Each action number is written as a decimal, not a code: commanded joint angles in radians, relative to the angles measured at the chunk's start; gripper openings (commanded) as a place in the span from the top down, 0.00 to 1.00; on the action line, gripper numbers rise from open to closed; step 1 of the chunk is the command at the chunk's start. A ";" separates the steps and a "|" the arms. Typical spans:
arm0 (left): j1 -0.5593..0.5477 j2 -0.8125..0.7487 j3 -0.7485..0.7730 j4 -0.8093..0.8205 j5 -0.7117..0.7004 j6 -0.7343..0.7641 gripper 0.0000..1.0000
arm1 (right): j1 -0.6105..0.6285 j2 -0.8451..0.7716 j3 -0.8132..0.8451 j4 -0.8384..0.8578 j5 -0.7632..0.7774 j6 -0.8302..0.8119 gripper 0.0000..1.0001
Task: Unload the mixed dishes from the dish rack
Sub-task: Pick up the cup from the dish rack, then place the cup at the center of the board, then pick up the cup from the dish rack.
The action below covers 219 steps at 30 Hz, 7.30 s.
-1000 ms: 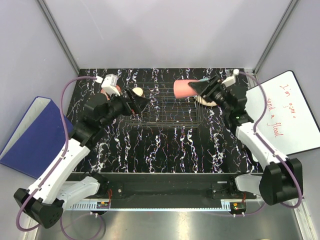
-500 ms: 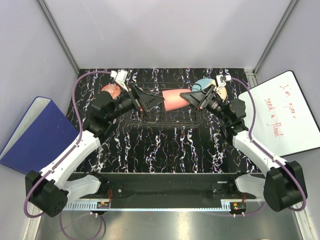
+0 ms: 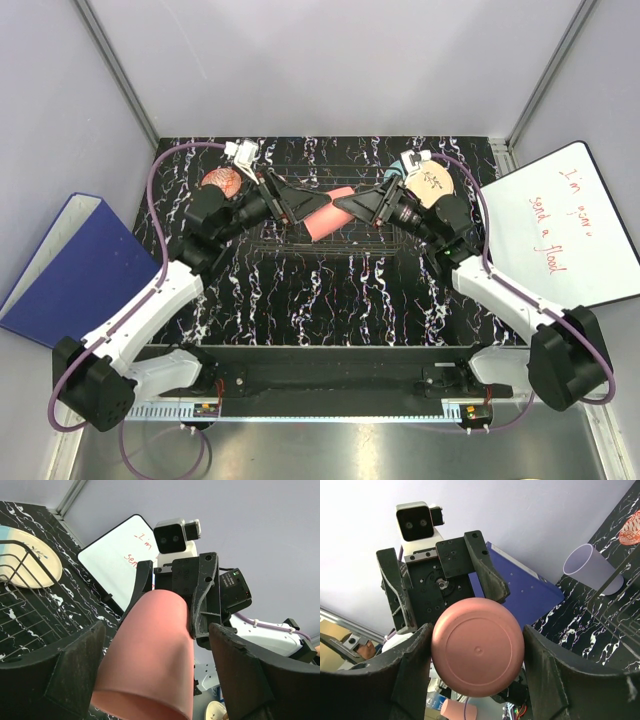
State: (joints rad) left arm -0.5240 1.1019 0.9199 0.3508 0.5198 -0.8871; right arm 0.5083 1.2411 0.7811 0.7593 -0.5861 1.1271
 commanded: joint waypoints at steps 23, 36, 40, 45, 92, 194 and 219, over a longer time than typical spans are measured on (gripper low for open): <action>-0.048 -0.182 0.062 -0.227 -0.136 0.165 0.05 | 0.019 -0.051 0.133 -0.298 0.284 -0.323 1.00; -0.048 -0.175 0.023 -0.211 -0.149 0.155 0.06 | 0.021 -0.100 0.020 -0.068 0.387 -0.245 1.00; -0.048 -0.168 0.020 -0.182 -0.141 0.146 0.06 | 0.019 -0.059 -0.025 0.107 0.349 -0.156 1.00; -0.048 -0.148 0.025 -0.165 -0.121 0.132 0.06 | 0.019 -0.006 -0.037 0.202 0.310 -0.080 1.00; 0.378 0.200 0.548 -1.188 -0.884 0.364 1.00 | 0.052 -0.235 0.100 -0.956 0.850 -0.509 0.00; 0.134 -0.237 0.077 -0.920 -0.750 0.292 0.01 | 0.254 1.377 1.755 -1.229 0.555 -0.992 0.09; 0.136 -0.226 0.123 -0.917 -0.793 0.316 0.01 | 0.280 0.746 1.252 -1.003 0.657 -0.989 0.80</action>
State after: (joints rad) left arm -0.3859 0.8673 0.9890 -0.6178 -0.2481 -0.5911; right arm 0.7841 2.2127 2.0796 -0.3511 0.0250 0.1387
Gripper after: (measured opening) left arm 0.985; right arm 0.655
